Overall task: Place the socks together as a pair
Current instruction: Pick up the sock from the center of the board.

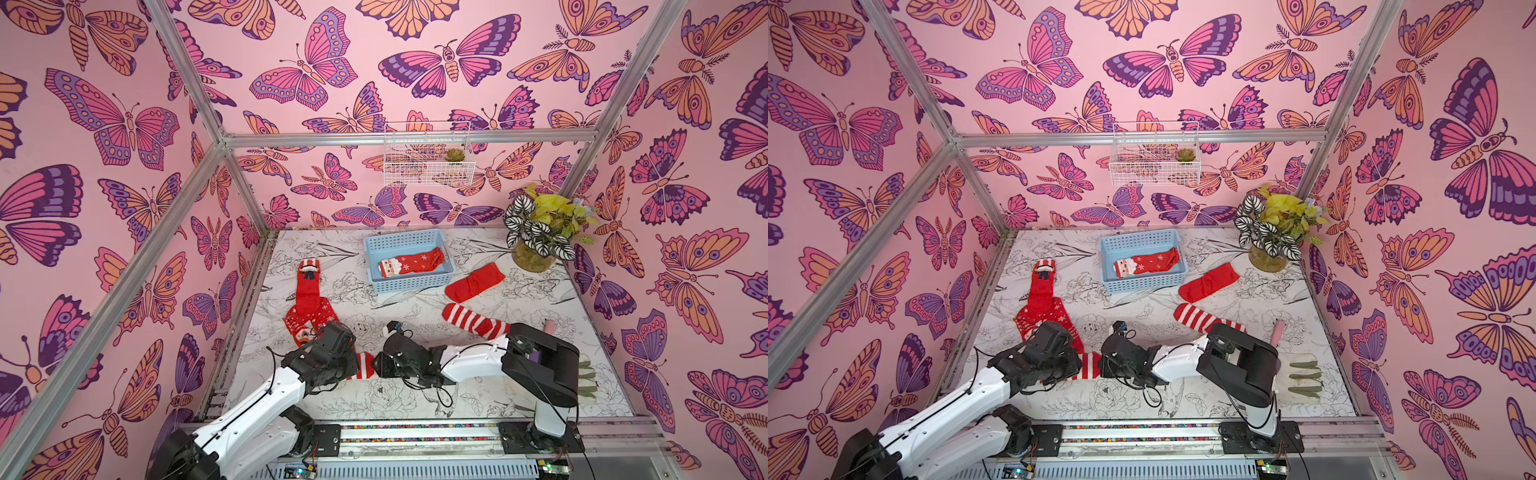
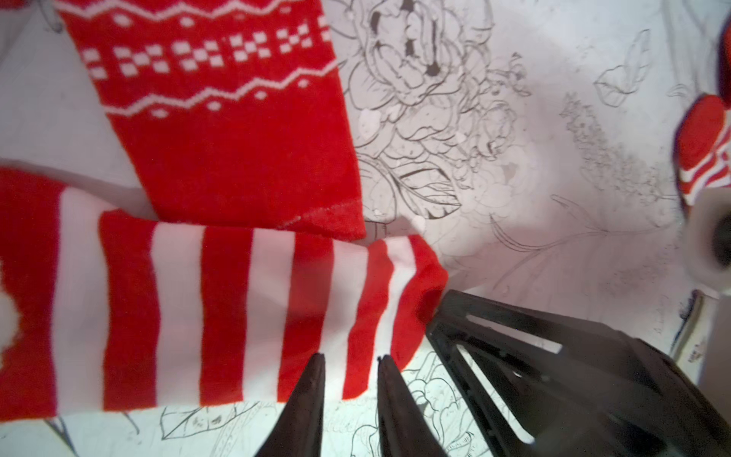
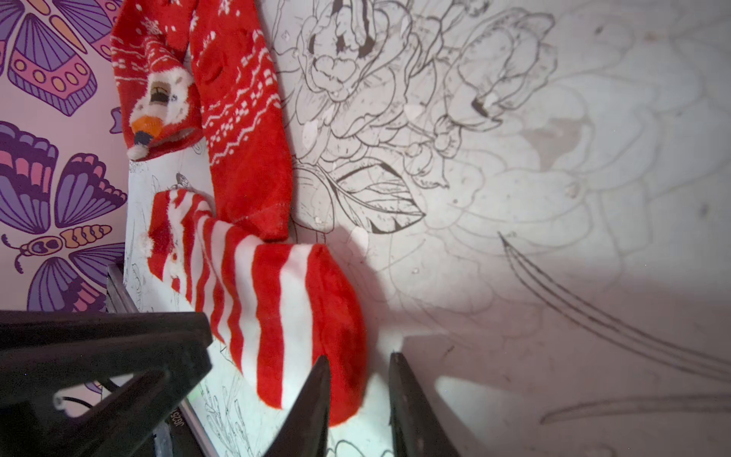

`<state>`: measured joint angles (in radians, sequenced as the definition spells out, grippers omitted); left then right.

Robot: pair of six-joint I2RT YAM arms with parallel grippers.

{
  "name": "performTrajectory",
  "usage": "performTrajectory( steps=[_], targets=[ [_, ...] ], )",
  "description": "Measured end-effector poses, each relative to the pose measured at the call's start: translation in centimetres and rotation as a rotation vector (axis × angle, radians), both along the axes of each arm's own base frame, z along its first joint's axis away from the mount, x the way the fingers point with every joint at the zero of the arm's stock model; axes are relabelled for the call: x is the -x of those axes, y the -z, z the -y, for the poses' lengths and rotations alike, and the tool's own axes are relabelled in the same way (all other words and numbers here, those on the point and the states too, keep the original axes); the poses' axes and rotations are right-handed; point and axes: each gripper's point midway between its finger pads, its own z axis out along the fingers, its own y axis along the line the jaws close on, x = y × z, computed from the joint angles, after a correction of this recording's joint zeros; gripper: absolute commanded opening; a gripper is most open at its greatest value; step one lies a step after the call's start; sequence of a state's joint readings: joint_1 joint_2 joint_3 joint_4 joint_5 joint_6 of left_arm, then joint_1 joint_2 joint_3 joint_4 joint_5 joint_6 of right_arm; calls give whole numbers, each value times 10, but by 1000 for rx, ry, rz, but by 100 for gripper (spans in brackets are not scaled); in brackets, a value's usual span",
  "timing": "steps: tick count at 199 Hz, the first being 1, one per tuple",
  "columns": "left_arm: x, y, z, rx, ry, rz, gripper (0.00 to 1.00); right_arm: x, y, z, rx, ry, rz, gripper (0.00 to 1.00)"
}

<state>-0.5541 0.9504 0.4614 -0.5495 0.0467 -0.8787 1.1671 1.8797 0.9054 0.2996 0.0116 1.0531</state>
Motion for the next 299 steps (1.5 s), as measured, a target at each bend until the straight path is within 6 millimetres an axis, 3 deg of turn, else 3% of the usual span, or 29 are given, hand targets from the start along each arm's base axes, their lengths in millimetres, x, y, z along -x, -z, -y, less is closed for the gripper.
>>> performTrajectory(
  steps=[17,69,112,140,153,167,179,202,226,267,299],
  targets=[
    [3,10,-2,-38,11,-34,16,-1,0,-2,-6,4,3,29],
    [9,30,-2,-119,47,-94,14,-5,1,-10,-26,12,1,25],
    [5,29,2,-124,65,-79,14,-5,2,-10,-26,13,-3,0],
    [4,26,6,-110,85,-66,17,-2,-5,-8,-29,-4,8,0],
    [2,17,10,-82,94,-35,21,1,-19,-4,-46,-17,19,0],
    [-3,0,17,-32,105,25,39,5,-41,0,-65,-41,36,0],
    [-9,-21,23,20,109,92,47,7,-66,2,-96,-63,62,0],
    [-20,-62,32,94,128,221,55,15,-122,12,-173,-107,126,0],
    [-27,-92,39,141,136,296,55,25,-171,29,-224,-148,196,0],
    [-31,-100,41,143,141,316,54,33,-219,54,-251,-168,279,0],
    [-32,-99,34,113,120,325,53,31,-246,48,-293,-176,309,0]
  ],
)
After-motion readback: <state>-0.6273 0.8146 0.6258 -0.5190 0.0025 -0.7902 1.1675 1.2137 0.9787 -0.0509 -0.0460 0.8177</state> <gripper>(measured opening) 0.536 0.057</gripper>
